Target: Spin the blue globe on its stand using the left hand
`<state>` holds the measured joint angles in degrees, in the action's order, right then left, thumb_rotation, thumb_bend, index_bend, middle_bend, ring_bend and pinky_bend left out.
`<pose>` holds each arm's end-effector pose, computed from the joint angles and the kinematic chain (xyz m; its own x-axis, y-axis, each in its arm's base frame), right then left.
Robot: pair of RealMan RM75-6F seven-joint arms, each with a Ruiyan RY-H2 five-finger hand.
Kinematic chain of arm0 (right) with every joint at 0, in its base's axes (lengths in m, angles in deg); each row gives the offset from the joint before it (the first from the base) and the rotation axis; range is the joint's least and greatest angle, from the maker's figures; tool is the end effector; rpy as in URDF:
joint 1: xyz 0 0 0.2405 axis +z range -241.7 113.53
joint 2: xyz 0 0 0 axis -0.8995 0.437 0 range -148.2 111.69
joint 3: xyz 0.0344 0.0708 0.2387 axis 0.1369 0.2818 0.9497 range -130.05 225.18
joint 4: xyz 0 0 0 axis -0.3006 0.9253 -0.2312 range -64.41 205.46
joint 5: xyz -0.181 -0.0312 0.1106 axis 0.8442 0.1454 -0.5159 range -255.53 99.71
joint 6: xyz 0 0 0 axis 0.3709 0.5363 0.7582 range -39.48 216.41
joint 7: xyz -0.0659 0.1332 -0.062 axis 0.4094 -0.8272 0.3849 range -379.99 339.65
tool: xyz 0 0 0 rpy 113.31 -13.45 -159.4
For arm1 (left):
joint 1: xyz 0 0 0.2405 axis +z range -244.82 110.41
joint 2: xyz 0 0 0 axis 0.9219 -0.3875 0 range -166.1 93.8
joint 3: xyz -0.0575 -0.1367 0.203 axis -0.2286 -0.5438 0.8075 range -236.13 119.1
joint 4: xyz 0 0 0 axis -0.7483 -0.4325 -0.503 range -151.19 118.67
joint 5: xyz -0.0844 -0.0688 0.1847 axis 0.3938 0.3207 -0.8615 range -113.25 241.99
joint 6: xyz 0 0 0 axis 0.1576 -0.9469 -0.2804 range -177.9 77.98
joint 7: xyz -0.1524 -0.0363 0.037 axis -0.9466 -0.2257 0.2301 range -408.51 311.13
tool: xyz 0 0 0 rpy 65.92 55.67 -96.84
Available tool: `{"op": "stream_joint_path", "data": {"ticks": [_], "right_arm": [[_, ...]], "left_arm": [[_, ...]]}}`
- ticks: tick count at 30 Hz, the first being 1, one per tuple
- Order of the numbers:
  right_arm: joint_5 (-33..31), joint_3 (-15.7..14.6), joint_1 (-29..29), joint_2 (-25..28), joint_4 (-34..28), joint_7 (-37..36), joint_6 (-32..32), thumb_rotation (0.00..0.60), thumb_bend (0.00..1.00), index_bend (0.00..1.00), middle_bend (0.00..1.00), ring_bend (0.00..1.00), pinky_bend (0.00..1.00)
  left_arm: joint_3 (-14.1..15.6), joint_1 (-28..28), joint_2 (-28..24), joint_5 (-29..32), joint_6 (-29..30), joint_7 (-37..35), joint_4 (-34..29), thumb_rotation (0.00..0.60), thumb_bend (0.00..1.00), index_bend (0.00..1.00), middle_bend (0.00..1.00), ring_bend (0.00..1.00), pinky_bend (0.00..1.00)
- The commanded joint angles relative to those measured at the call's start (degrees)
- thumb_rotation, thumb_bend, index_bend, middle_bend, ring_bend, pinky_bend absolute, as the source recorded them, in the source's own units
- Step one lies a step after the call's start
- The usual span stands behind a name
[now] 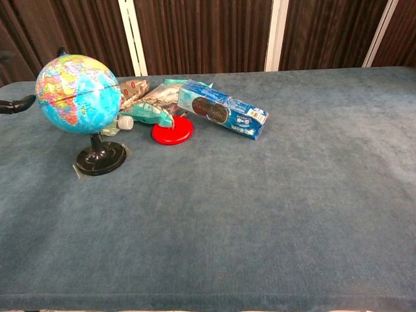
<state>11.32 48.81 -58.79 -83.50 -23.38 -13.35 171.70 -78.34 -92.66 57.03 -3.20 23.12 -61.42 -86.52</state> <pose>-0.2953 -0.1930 0.1316 0.4684 -0.0541 0.8819 -0.8823 -0.0814 0.4636 -0.2573 0.3557 0.0545 -0.1013 -0.1355 0.9856 0.9945 0.0128 0.1040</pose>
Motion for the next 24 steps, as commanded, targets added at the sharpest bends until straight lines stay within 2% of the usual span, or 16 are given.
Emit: {"op": "stream_joint_path", "data": {"ticks": [1, 6, 12, 14, 19, 22, 24], "right_arm": [[0.02, 0.01, -0.05, 0.02, 0.01, -0.06, 0.12, 0.6, 0.15, 0.0, 0.0, 0.0, 0.0], [0.1, -0.11, 0.01, -0.17, 0.04, 0.26, -0.06, 0.6, 0.15, 0.0, 0.0, 0.0, 0.0], [0.0, -0.1, 0.13, -0.29, -0.11, 0.68, -0.31, 0.6, 0.15, 0.0, 0.0, 0.0, 0.0], [-0.01, -0.11, 0.13, -0.3, -0.07, 0.72, -0.32, 0.6, 0.15, 0.0, 0.0, 0.0, 0.0], [0.16, -0.16, 0.09, -0.4, -0.08, 0.87, -0.17, 0.6, 0.15, 0.0, 0.0, 0.0, 0.0], [0.62, -0.41, 0.09, -0.44, -0.17, 0.98, -0.14, 0.6, 0.15, 0.0, 0.0, 0.0, 0.0], [0.87, -0.49, 0.15, -0.6, -0.09, 1.19, -0.15, 0.6, 0.15, 0.0, 0.0, 0.0, 0.0]], "left_arm": [[0.49, 0.76, -0.81, -0.22, 0.49, 0.23, -0.24, 0.554, 0.32, 0.0, 0.0, 0.0, 0.08], [2.66, 3.2, -4.53, -2.06, 1.96, 1.09, -4.18, 0.546, 0.32, 0.0, 0.0, 0.0, 0.08], [7.35, 7.37, -14.02, -4.94, 2.84, 5.4, -15.16, 0.583, 0.33, 0.0, 0.0, 0.0, 0.09], [9.52, 9.12, -17.74, -6.53, 3.44, 6.56, -19.31, 0.596, 0.33, 0.0, 0.0, 0.0, 0.09], [17.61, 15.05, -28.05, -12.58, 6.77, 12.41, -30.08, 0.6, 0.34, 0.0, 0.0, 0.0, 0.08], [20.81, 18.69, -29.37, -17.58, 11.86, 12.74, -30.63, 0.6, 0.34, 0.0, 0.0, 0.0, 0.08], [22.14, 19.8, -30.33, -19.12, 12.8, 13.65, -30.61, 0.6, 0.35, 0.0, 0.0, 0.0, 0.07]]}}
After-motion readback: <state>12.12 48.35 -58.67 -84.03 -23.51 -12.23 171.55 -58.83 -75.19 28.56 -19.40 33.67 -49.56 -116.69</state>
